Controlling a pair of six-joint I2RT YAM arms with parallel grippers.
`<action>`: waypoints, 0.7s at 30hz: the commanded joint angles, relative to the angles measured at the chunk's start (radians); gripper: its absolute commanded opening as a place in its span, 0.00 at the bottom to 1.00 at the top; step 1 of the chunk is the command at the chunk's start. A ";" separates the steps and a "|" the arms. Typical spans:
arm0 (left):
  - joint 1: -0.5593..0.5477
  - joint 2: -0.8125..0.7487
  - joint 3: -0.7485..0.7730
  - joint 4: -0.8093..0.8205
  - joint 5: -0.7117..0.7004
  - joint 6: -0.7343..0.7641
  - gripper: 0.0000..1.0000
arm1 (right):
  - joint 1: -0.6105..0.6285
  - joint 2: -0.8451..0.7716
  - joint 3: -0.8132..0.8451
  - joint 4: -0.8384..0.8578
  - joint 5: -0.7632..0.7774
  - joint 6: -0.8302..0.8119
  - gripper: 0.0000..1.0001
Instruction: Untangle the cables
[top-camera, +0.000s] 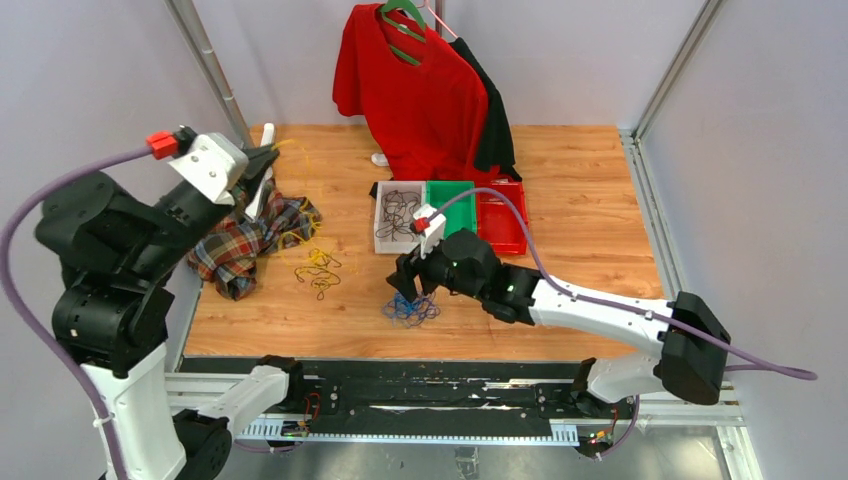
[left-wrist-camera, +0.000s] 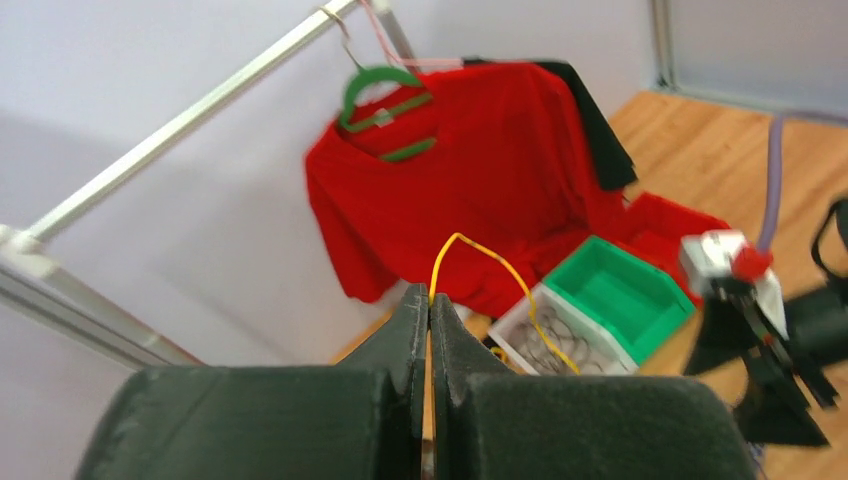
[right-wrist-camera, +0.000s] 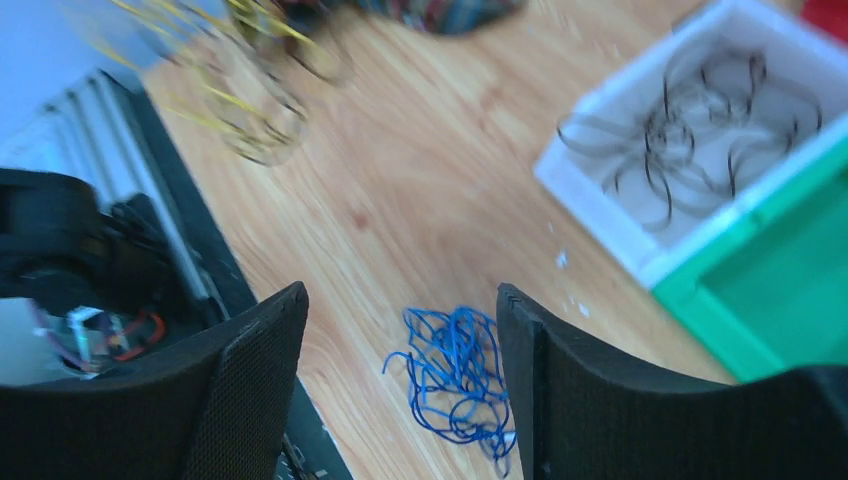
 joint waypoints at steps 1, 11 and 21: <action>-0.006 -0.061 -0.149 0.002 0.110 -0.005 0.00 | -0.002 -0.049 0.092 -0.047 -0.120 -0.054 0.69; -0.006 -0.125 -0.339 0.002 0.250 -0.049 0.00 | 0.006 0.014 0.189 0.175 -0.243 -0.049 0.73; -0.006 -0.121 -0.316 0.003 0.294 -0.078 0.00 | 0.008 0.215 0.298 0.314 -0.314 -0.007 0.74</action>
